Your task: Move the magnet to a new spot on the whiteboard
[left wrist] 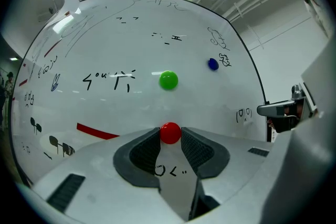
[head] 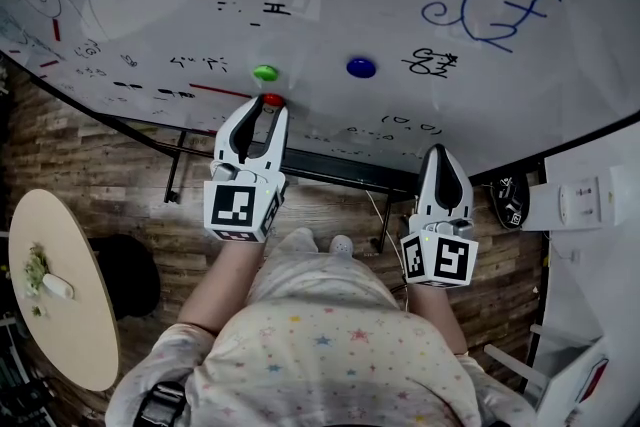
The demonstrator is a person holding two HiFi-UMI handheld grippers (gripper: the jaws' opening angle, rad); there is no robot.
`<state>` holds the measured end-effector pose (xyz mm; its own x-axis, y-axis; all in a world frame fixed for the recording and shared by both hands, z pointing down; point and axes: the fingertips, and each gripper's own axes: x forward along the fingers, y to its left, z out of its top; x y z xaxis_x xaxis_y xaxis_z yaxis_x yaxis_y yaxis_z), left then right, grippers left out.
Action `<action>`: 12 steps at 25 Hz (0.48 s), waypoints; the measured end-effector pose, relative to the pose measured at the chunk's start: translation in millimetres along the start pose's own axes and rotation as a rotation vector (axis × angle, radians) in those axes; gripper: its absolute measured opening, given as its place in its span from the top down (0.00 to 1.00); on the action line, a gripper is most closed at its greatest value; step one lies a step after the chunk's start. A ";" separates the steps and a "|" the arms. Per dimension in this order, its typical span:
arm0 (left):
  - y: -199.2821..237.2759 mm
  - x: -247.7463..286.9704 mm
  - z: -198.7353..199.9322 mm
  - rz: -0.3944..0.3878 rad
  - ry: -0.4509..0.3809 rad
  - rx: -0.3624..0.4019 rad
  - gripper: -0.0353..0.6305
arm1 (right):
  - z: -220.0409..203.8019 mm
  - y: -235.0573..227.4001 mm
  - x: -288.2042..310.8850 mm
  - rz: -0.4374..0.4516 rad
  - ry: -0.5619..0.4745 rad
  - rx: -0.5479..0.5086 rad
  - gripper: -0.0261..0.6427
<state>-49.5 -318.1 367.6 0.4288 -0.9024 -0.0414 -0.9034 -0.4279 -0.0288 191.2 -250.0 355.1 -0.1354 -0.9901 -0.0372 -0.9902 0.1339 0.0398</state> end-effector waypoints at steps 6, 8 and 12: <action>-4.3 -1.4 2.1 -0.020 -0.003 -0.004 0.74 | 1.3 2.6 0.6 0.015 -0.007 -0.003 0.96; -4.0 -2.6 3.4 -0.017 -0.005 -0.002 0.74 | 1.9 3.7 0.4 0.019 -0.008 -0.003 0.96; -3.8 -6.1 5.3 -0.014 -0.006 -0.001 0.74 | 4.1 5.4 -0.5 0.023 -0.011 -0.002 0.96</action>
<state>-48.7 -310.7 362.7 0.4411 -0.8962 -0.0475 -0.8974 -0.4403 -0.0280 185.7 -248.7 351.3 -0.1589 -0.9862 -0.0471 -0.9867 0.1570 0.0424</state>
